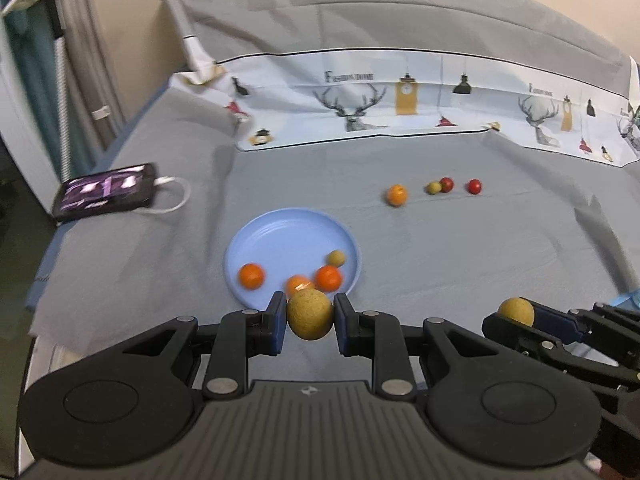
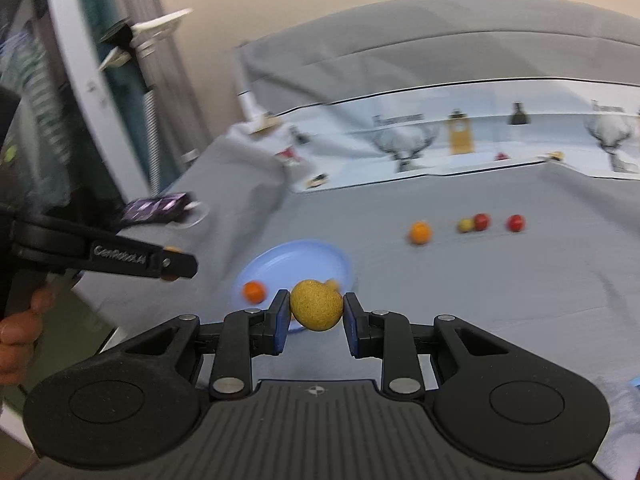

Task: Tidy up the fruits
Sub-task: 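Carry both yellow tomatoes over the blue plate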

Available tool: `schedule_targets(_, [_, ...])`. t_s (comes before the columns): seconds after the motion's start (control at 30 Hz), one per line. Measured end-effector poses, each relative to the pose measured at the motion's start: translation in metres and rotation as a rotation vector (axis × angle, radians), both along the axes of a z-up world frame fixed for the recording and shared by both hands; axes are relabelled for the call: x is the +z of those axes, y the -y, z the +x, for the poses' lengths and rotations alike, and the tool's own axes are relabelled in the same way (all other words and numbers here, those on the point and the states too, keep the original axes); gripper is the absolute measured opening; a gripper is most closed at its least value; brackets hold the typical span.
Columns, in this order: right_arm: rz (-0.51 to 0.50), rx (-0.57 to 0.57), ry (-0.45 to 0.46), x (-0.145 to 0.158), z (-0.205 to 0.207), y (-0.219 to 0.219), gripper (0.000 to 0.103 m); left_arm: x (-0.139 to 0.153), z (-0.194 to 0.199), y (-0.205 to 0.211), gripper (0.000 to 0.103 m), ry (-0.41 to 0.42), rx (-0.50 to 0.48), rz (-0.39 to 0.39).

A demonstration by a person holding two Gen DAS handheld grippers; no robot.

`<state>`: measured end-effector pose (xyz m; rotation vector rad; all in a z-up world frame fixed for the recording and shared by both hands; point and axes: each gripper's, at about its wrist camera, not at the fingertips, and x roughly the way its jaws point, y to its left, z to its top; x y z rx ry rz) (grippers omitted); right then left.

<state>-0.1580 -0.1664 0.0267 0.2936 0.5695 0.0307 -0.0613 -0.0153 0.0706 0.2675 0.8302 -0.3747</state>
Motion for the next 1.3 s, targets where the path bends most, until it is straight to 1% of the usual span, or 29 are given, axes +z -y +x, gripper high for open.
schedule_targets(0.1, [-0.042,0.046,0.004,0.004,-0.007,-0.017,0.029,-0.004,-0.010,-0.018,0.027,0.011,0.023,0.016])
schedule_targets(0.23, [-0.084,0.067,0.019,0.010,-0.014,-0.030,0.029,-0.011,-0.021,-0.035,0.027,0.013,0.052,0.012])
schedule_targets(0.43, [-0.096,0.066,0.002,0.010,-0.016,-0.034,0.029,-0.015,-0.024,-0.047,0.027,-0.019,0.072,-0.017])
schedule_targets(0.9, [-0.111,0.066,-0.037,0.006,-0.007,-0.040,0.029,-0.022,-0.012,-0.051,0.027,-0.044,0.086,-0.032])
schedule_targets(1.3, [-0.117,0.068,-0.088,-0.005,0.013,-0.039,0.029,-0.033,0.012,-0.048,0.027,-0.077,0.098,-0.030])
